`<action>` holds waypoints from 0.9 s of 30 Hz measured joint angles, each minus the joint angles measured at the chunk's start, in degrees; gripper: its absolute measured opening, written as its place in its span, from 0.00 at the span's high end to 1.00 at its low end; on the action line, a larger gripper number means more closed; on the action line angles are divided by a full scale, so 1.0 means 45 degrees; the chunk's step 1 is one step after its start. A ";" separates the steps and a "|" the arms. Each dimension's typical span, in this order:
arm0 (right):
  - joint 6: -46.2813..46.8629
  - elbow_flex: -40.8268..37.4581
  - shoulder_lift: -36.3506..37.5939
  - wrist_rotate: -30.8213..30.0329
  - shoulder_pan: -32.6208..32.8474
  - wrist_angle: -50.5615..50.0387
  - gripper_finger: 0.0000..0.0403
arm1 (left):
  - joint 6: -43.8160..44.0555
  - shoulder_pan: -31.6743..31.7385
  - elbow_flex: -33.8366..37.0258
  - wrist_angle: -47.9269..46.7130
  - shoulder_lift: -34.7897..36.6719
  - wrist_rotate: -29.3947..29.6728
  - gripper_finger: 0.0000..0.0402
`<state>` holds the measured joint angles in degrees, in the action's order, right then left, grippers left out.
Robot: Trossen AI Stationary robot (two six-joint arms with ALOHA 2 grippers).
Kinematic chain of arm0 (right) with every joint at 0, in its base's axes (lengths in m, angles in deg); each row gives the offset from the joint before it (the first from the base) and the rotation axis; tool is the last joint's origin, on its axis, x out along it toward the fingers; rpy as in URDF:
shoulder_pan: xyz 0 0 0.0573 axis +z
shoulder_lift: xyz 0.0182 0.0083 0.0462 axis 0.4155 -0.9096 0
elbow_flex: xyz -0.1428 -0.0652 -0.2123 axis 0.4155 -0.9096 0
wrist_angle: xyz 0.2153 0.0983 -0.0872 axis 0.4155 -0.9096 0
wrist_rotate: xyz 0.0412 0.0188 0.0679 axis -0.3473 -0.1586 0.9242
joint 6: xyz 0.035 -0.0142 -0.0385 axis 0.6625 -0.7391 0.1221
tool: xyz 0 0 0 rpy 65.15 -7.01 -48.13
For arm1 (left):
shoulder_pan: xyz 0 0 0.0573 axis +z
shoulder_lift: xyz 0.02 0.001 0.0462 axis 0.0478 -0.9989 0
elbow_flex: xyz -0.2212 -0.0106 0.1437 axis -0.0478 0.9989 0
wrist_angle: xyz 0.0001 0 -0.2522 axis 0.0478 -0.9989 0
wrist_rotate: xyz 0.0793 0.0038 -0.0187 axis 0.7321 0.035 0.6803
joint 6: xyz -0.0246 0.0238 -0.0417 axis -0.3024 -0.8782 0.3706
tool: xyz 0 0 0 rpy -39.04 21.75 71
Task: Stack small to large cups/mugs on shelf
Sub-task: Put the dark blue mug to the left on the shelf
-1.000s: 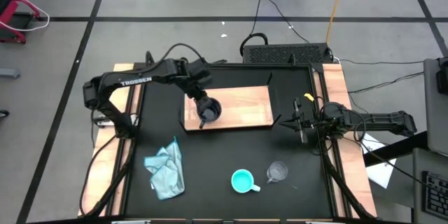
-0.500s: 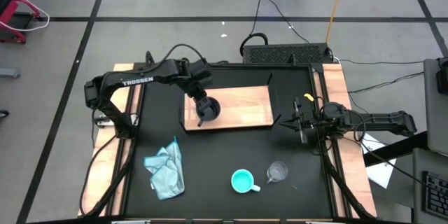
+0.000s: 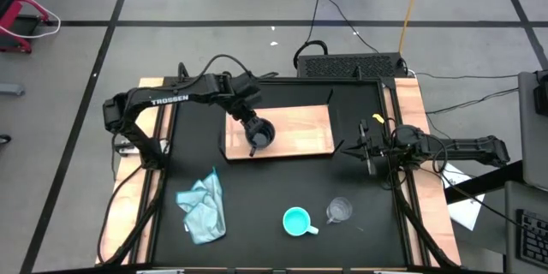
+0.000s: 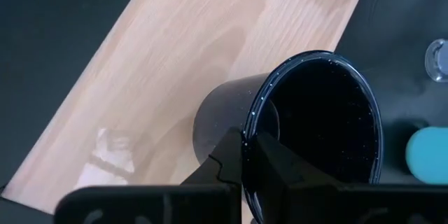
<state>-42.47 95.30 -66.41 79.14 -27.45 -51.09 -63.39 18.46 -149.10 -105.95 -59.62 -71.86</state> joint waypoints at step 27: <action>0.0086 0.0000 0.0000 0.0000 0.0000 0.0000 1.00 | 0.0707 -0.0134 0.1515 0.1558 0.0016 -0.0008 0.85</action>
<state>-42.08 95.30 -66.41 79.14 -27.45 -51.09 -60.21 17.86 -142.28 -98.94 -59.55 -71.90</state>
